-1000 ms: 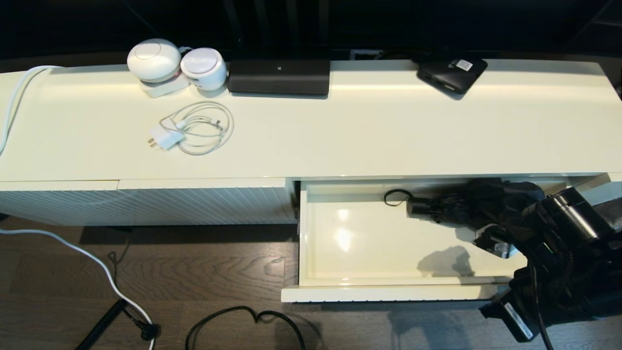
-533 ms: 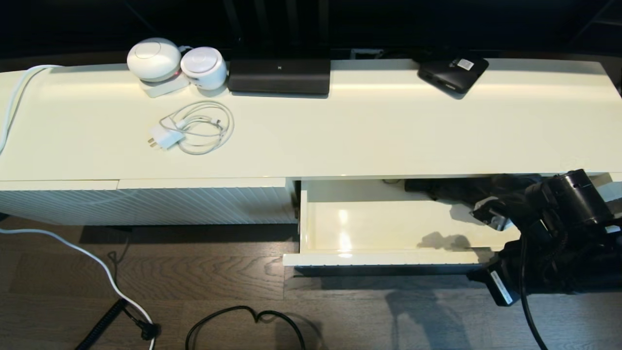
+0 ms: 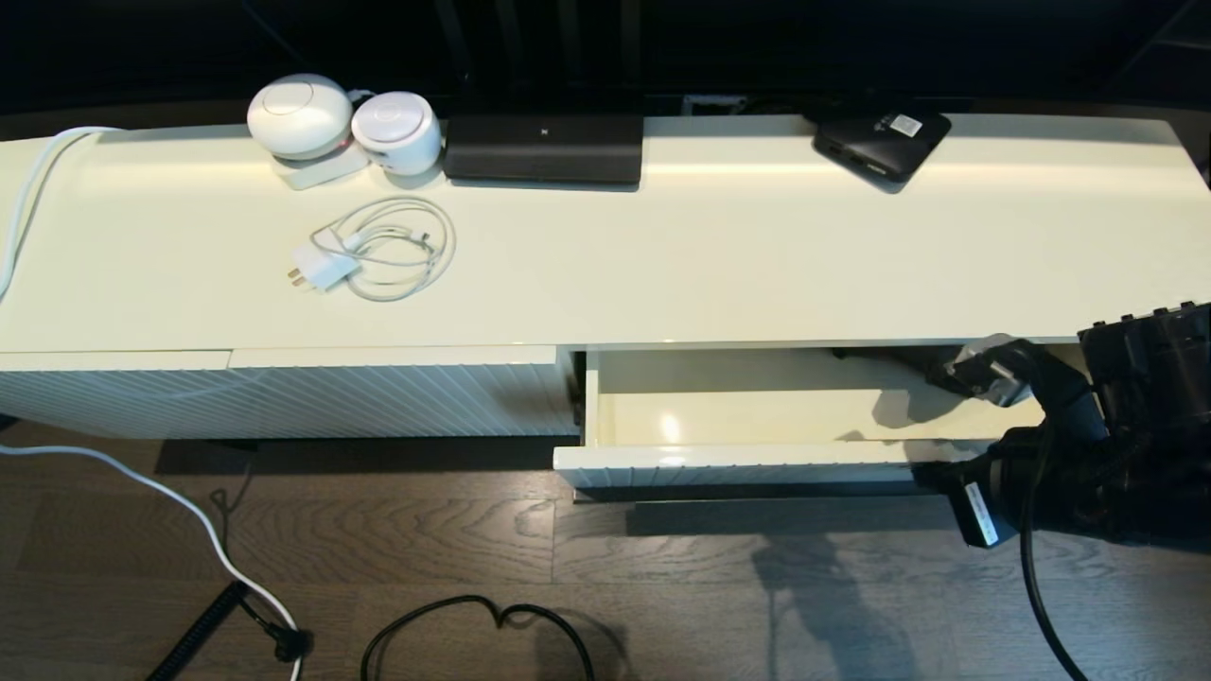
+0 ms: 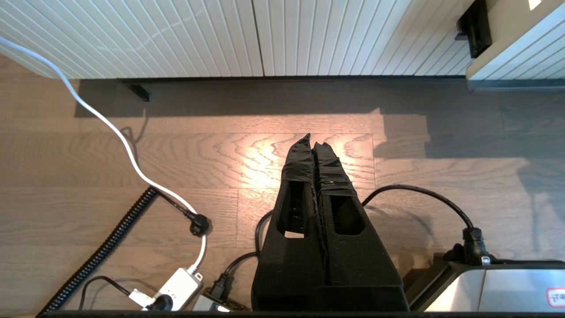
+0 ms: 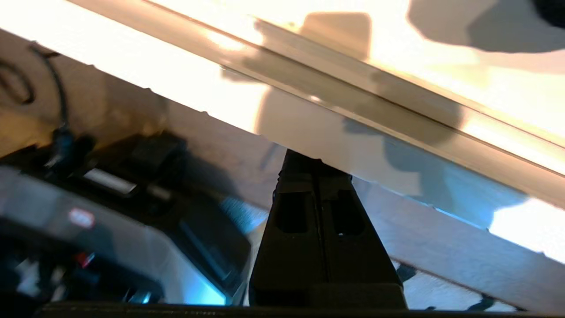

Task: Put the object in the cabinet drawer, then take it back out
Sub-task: Close the drawer

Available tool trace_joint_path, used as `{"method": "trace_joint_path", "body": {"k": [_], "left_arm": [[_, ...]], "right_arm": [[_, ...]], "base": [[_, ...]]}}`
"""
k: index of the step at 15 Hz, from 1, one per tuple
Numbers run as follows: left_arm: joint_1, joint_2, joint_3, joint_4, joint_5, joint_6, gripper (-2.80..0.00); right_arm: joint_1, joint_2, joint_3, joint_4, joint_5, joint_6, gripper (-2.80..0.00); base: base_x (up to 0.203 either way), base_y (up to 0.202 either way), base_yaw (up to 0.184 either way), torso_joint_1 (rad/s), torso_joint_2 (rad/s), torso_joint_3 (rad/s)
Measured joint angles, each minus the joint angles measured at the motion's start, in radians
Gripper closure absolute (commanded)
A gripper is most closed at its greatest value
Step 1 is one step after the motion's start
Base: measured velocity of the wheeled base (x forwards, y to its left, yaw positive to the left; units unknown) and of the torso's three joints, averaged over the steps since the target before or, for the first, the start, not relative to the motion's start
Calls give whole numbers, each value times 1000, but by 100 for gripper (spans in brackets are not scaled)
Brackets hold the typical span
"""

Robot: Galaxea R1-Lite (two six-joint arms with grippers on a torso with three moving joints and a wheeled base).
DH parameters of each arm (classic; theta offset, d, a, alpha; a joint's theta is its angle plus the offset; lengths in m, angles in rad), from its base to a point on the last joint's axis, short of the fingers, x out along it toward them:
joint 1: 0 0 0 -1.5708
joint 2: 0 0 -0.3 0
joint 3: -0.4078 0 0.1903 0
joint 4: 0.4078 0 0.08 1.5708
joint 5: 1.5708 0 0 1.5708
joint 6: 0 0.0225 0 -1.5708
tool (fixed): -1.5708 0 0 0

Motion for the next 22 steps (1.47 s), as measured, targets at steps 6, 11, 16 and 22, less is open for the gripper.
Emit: {"method": "trace_joint_path", "body": {"k": [6,11,16,22], "left_arm": [[0,0,0,0,0,0,0],[0,0,0,0,0,0,0],[0,0,0,0,0,0,0],[0,0,0,0,0,0,0]], "right_arm": [[-1,-10,51,-115,-119,0,0],[-2,-10,80,-255,-113,12,0],[1,7,95,-316,-102,39,0],[-3,77,71,-429,-86,75,0]], "base": [[0,0,0,0,0,0],[0,0,0,0,0,0],[0,0,0,0,0,0],[0,0,0,0,0,0]]}}
